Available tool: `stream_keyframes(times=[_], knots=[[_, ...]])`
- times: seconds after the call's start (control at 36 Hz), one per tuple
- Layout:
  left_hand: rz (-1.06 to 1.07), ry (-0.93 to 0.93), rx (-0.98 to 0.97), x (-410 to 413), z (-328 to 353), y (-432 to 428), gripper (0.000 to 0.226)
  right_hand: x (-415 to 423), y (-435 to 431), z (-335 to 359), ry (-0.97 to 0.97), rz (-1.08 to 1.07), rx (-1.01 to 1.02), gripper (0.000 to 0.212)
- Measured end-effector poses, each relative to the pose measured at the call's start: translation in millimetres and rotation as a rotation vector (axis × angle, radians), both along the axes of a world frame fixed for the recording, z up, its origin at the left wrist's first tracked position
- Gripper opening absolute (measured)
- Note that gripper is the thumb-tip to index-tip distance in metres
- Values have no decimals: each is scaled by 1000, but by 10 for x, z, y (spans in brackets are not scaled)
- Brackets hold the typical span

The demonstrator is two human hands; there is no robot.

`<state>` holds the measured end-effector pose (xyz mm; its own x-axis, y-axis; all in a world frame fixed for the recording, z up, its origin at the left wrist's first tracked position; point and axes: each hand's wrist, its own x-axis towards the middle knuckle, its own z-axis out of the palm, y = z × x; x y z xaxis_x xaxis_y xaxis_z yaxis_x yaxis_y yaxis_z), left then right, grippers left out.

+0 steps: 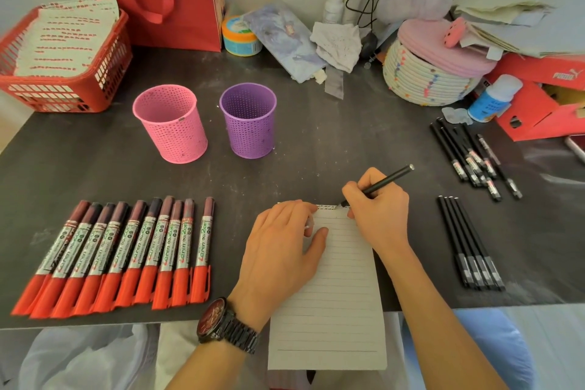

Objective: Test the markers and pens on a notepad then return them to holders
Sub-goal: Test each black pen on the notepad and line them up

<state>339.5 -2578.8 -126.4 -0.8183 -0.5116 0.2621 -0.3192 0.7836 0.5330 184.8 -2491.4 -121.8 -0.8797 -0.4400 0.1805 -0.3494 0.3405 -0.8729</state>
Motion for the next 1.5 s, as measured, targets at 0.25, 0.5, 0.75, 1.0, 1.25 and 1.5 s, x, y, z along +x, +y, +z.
stream_keyframes(times=[0.25, 0.5, 0.75, 1.0, 1.25, 1.5], knots=[[0, 21, 109, 17, 43, 16, 19, -10, 10, 10, 2, -65, -91, 30], [78, 105, 121, 27, 38, -15, 25, 171, 234, 164, -230, -58, -421, 20], [25, 105, 138, 20, 84, -4, 35, 413, 553, 167, -517, 35, -619, 17], [11, 66, 266, 35, 7, -37, 27, 394, 501, 151, -453, 45, -552, 12], [-18, 119, 274, 38, -31, -74, 16, 424, 537, 150, -429, 92, -530, 10], [-37, 135, 264, 42, -41, -77, 18, 425, 540, 147, -407, 112, -511, 18]])
